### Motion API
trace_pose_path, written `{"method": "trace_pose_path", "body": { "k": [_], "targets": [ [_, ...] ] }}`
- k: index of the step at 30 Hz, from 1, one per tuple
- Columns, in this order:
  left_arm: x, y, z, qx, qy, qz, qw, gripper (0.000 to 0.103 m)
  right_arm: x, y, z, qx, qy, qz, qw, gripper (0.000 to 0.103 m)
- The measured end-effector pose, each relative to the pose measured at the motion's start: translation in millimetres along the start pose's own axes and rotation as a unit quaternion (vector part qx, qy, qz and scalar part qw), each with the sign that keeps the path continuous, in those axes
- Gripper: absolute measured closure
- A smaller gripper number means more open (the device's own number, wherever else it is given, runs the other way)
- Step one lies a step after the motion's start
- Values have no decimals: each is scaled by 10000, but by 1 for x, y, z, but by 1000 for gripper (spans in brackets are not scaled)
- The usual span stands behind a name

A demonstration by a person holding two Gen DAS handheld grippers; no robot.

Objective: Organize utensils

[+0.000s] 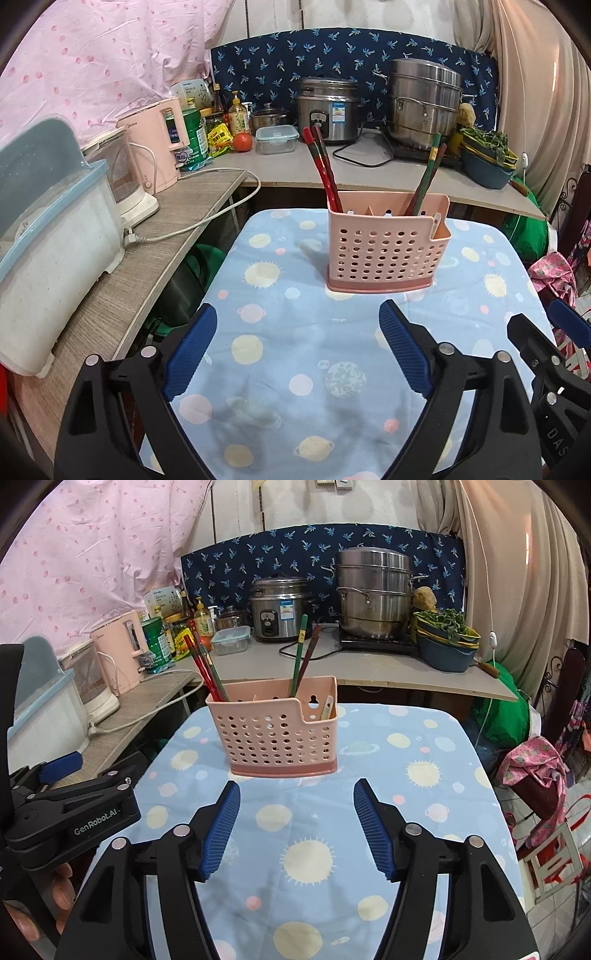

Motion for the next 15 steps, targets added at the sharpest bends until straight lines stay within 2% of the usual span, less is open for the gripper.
{"method": "trace_pose_path", "body": {
  "k": [7, 13, 15],
  "targets": [
    [11, 0, 2, -40, 62, -72, 9999, 13, 11, -1, 4, -45, 104, -138, 9998, 39],
    [15, -2, 1, -98, 77, -63, 9999, 9, 19, 0, 6, -46, 129, -219, 9997, 34],
    [15, -3, 1, -117, 78, -67, 9999, 9, 22, 0, 6, -57, 131, -243, 9996, 28]
  ]
}}
Point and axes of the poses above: each gripper's, at about its wrist camera, not at the fingertips, and y roughly the way its jaws point, z to its right, x to its underside, the point moved 5 cm from there along y, roughly the way its jaws point, and after that the axes turned 9 degrees about -x, right-handed, at the moved point
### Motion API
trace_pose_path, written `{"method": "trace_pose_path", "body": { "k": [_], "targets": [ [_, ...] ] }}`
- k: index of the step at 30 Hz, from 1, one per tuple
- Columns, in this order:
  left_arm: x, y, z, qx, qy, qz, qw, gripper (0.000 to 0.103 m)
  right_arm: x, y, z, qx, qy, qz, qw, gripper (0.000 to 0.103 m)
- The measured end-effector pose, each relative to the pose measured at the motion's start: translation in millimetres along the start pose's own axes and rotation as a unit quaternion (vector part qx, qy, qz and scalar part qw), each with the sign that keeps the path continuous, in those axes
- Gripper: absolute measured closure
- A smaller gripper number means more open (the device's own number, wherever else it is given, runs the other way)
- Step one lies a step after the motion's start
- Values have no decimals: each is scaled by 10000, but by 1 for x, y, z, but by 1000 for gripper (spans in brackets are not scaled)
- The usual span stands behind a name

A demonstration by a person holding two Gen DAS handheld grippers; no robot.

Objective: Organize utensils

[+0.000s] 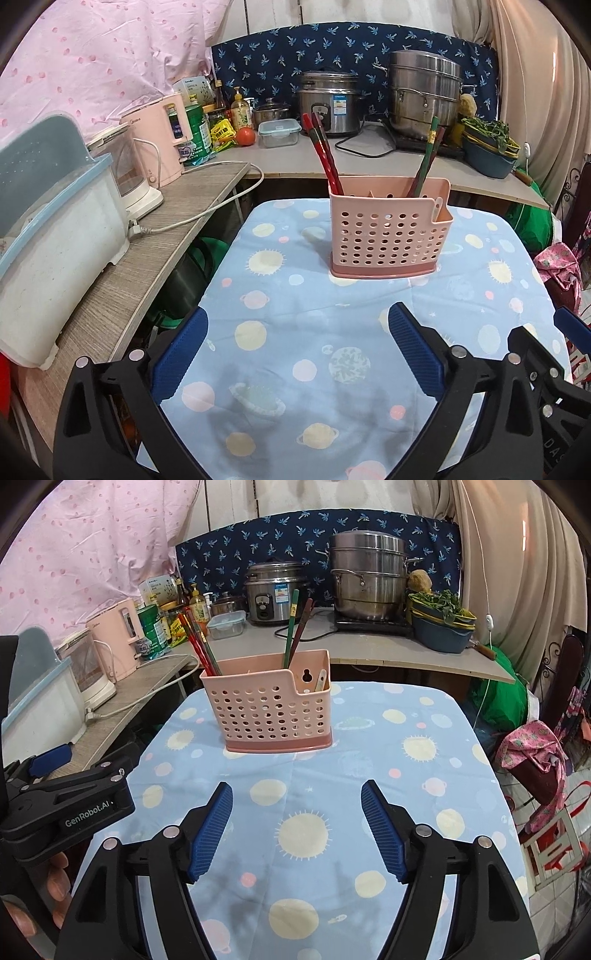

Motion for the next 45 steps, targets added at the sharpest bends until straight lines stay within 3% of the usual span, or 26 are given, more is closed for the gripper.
{"method": "trace_pose_path", "body": {
  "k": [5, 23, 26, 45],
  "targets": [
    [4, 1, 2, -106, 84, -32, 9999, 8, 3, -1, 1, 7, 27, -21, 10000, 19],
    [14, 7, 2, -161, 105, -200, 9996, 7, 8, 4, 1, -3, 67, -70, 10000, 15],
    [15, 7, 2, -172, 127, -201, 9996, 7, 9, 4, 1, -15, 71, -90, 9999, 7],
    [18, 12, 1, -194, 118, -238, 9995, 7, 12, 11, -1, 63, 57, -94, 9999, 7]
  ]
}}
Point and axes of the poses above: each gripper's, at about its wrist camera, not at the fingertips, and y roughly the way its jaws point, z to its right, x to its underside, the point moved 5 cm from there along y, roughly the way its jaws point, and after that the axes turned 9 degrees about -x, right-handed, at the moved point
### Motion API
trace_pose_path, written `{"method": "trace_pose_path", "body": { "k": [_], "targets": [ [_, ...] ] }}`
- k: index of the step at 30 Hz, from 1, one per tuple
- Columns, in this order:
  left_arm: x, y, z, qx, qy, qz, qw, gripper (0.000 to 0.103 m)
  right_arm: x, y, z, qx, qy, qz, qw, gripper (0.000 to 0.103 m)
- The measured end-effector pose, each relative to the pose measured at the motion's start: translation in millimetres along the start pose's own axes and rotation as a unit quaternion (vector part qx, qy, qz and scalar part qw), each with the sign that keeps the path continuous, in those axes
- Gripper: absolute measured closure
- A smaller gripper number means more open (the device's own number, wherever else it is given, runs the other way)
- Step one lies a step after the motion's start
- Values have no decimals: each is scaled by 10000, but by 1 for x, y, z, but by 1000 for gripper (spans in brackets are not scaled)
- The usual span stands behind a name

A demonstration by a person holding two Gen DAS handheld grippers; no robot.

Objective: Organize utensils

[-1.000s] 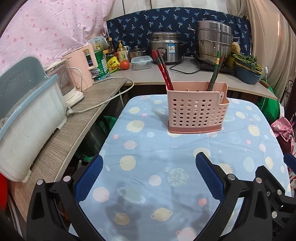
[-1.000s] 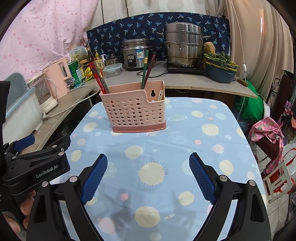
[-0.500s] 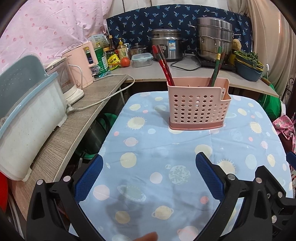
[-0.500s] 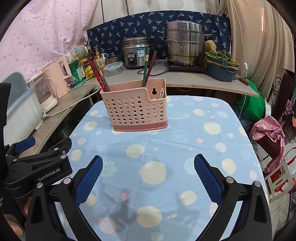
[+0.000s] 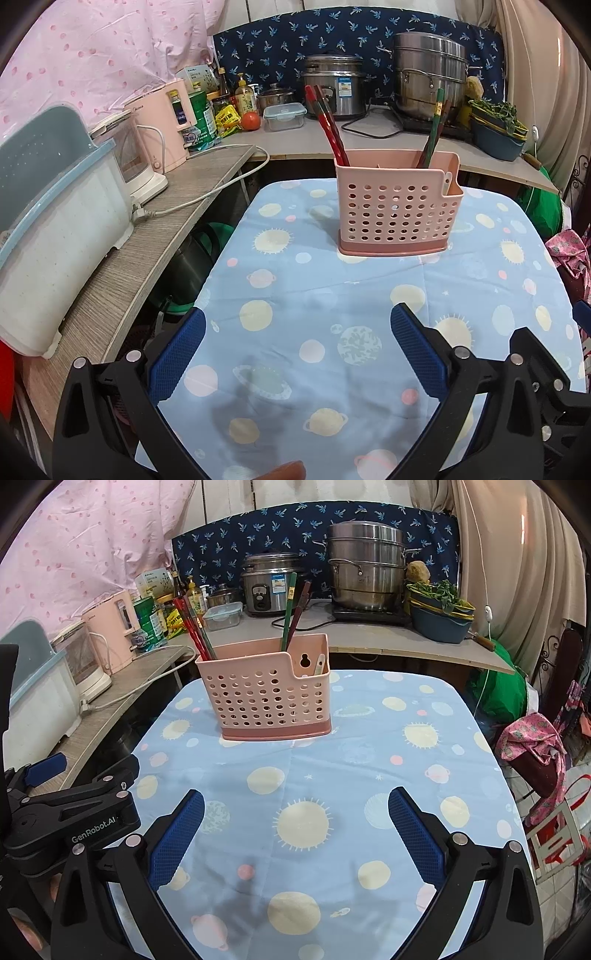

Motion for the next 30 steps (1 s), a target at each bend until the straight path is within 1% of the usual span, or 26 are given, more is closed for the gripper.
{"method": "trace_pose_path", "body": {
  "k": [17, 30],
  "targets": [
    [1, 1, -4, -23, -105, 6, 9999, 7, 3, 5, 0, 13, 32, -51, 10000, 7],
    [3, 6, -1, -46, -79, -24, 10000, 7, 4, 7, 3, 14, 89, -83, 9999, 7]
  ]
}}
Point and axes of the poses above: each gripper's, at about its wrist camera, not at the fingertips, and y roughly the way its jaws point, z to its right, x to its underside, the point moved 5 cm from there along y, roughly the way its jaws point, and after that the axes turned 9 degrees about -x, right-handed, at the moved point
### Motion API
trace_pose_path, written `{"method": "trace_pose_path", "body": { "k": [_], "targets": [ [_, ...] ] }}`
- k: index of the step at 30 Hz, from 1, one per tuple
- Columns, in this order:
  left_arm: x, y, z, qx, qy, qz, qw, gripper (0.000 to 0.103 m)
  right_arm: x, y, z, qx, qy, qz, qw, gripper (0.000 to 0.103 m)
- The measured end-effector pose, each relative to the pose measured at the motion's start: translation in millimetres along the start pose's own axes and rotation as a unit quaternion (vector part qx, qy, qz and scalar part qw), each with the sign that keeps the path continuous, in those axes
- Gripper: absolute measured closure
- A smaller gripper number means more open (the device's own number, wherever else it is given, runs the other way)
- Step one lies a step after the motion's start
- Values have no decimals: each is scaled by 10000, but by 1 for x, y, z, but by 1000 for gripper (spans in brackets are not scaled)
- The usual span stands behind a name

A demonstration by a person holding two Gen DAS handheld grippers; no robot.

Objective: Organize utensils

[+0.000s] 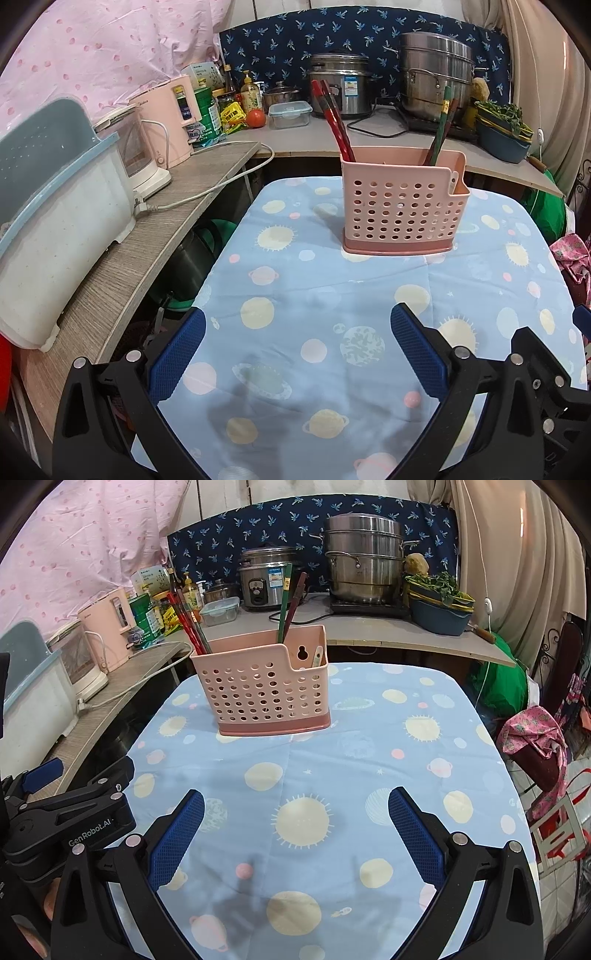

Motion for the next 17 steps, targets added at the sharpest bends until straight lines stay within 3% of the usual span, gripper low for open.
{"method": "trace_pose_path", "body": {
  "k": [17],
  "targets": [
    [1, -3, 6, 128, 86, 40, 9999, 7, 1, 2, 4, 10, 28, 0, 10000, 7]
  ]
}}
Point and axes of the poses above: each gripper's, at about its wrist camera, not at the fingertips, and y roughly the way its jaws point, z to its right, x to its underside, the point moved 5 cm from there along y, roughly the way its jaws point, and after that the axes turned 9 degrees about -x, right-handed, at the moved point
